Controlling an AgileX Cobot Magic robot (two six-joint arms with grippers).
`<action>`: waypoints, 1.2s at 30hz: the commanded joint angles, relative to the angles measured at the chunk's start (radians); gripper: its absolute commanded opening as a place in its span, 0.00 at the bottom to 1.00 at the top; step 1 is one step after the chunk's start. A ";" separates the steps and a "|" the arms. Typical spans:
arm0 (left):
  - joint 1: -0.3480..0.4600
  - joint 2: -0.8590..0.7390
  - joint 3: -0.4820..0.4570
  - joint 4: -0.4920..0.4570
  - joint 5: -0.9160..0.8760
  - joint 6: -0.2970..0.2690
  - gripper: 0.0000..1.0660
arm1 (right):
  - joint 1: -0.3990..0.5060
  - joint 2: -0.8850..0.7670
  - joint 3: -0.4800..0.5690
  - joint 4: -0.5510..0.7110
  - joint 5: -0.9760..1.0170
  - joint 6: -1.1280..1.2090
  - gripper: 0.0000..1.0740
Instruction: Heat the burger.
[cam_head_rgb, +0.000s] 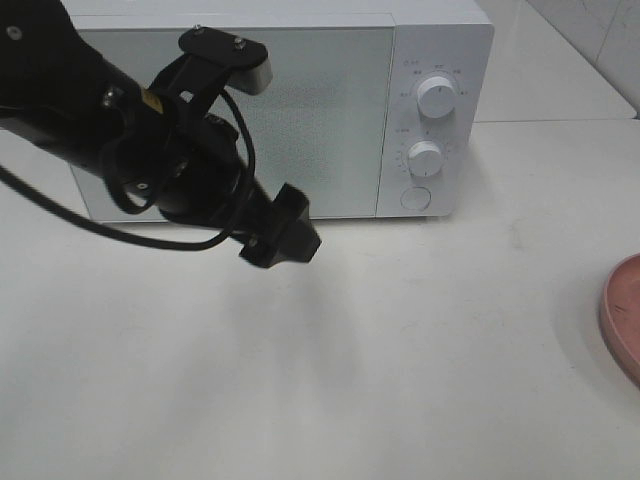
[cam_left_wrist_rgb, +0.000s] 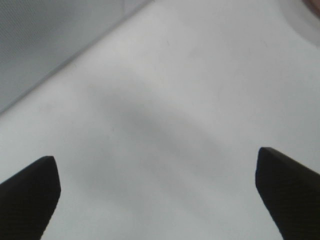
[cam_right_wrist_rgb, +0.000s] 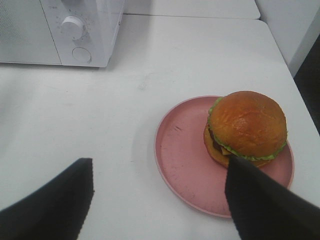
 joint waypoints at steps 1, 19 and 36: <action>0.002 -0.036 0.004 0.043 0.130 -0.022 0.94 | -0.007 -0.030 0.000 -0.002 0.001 0.006 0.69; 0.137 -0.248 0.004 0.365 0.571 -0.419 0.94 | -0.007 -0.030 0.000 -0.002 0.001 0.004 0.69; 0.731 -0.608 0.166 0.281 0.740 -0.271 0.94 | -0.007 -0.030 0.000 -0.002 0.001 0.004 0.69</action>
